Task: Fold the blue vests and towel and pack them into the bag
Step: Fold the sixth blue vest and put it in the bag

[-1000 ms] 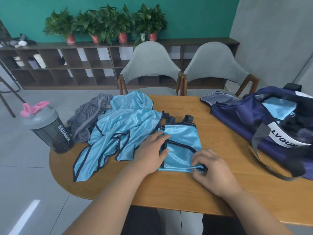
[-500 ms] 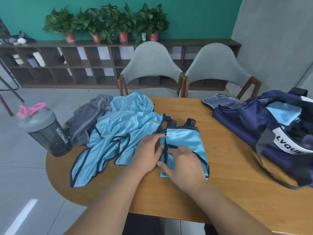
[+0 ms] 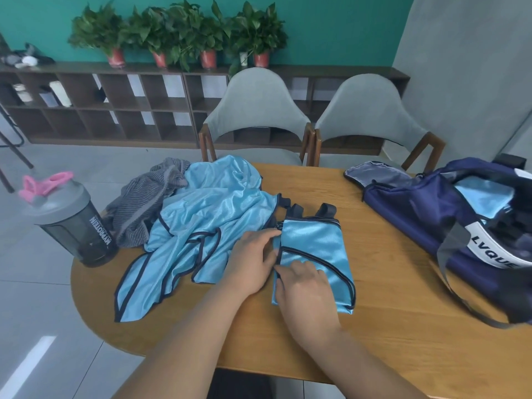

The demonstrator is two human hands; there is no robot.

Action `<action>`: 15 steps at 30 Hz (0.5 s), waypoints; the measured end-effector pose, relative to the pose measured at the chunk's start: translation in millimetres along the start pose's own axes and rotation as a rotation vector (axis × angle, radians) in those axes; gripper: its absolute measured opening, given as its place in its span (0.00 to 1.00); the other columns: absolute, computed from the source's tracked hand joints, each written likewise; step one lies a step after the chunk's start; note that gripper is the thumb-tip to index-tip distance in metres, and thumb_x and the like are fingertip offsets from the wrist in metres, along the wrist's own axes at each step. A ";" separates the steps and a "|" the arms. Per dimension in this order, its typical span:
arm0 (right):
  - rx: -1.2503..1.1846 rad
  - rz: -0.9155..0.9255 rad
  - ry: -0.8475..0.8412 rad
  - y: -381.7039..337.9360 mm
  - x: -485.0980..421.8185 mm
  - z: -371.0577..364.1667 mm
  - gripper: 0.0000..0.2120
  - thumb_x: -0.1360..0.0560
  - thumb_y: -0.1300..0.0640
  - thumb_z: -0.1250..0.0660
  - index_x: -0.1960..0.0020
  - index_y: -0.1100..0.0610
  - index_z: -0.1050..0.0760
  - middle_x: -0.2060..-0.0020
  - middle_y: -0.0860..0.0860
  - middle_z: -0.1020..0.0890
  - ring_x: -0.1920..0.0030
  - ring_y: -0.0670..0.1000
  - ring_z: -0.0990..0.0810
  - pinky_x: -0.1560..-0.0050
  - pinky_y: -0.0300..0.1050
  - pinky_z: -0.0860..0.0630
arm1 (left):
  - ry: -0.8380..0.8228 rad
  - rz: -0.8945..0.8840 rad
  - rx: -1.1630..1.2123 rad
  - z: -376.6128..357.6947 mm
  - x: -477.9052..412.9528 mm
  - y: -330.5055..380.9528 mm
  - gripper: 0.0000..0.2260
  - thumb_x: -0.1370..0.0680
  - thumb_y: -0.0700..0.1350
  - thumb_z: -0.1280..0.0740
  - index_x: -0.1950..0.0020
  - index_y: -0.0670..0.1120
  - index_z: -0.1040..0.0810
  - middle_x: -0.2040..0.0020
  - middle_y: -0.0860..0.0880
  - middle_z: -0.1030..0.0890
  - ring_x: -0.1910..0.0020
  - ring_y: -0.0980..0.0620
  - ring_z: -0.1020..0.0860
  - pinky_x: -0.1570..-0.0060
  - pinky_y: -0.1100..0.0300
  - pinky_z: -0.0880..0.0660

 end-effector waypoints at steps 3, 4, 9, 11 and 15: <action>-0.018 0.054 0.015 1.1 9.0 1.1 0.11 0.21 0.57 0.32 0.40 0.53 0.18 0.60 0.48 0.24 0.58 0.53 0.25 0.57 0.50 0.25 | 0.014 0.005 0.016 0.8 -0.5 0.2 0.19 0.15 0.47 0.35 0.24 0.56 0.27 0.30 0.52 0.24 0.30 0.52 0.29 0.28 0.54 0.32; -0.038 0.082 0.009 0.5 12.7 4.9 0.15 0.22 0.59 0.31 0.37 0.53 0.19 0.58 0.48 0.22 0.57 0.53 0.24 0.55 0.50 0.23 | 0.038 -0.011 0.030 3.1 -0.2 1.7 0.18 0.15 0.47 0.36 0.24 0.55 0.26 0.29 0.53 0.25 0.28 0.53 0.29 0.26 0.53 0.32; -0.185 0.227 -0.029 21.5 34.3 41.9 0.18 0.25 0.61 0.29 0.36 0.49 0.19 0.45 0.45 0.19 0.45 0.52 0.22 0.43 0.49 0.25 | 0.113 -0.419 -0.040 17.4 33.1 40.0 0.10 0.17 0.48 0.32 0.36 0.49 0.18 0.35 0.55 0.23 0.33 0.55 0.26 0.32 0.56 0.30; -0.191 0.160 -0.038 49.2 38.6 56.3 0.11 0.24 0.53 0.26 0.42 0.47 0.18 0.45 0.44 0.21 0.45 0.53 0.23 0.49 0.51 0.27 | -0.017 -0.529 -0.102 11.2 51.1 51.3 0.10 0.18 0.53 0.30 0.40 0.50 0.17 0.40 0.58 0.22 0.38 0.56 0.25 0.36 0.55 0.29; -0.220 -0.033 -0.106 99.1 42.8 58.8 0.14 0.29 0.47 0.21 0.46 0.47 0.19 0.51 0.42 0.26 0.49 0.49 0.26 0.50 0.51 0.25 | -0.163 -0.526 -0.218 -1.0 65.2 42.2 0.11 0.19 0.61 0.32 0.43 0.56 0.18 0.42 0.63 0.23 0.38 0.60 0.26 0.36 0.54 0.29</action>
Point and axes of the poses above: each hand's wrist, its own x-axis away from the middle knuckle, its own z-axis out of the back of the hand, y = z × x, the point moved 5 cm from there along -x, towards the middle knuckle
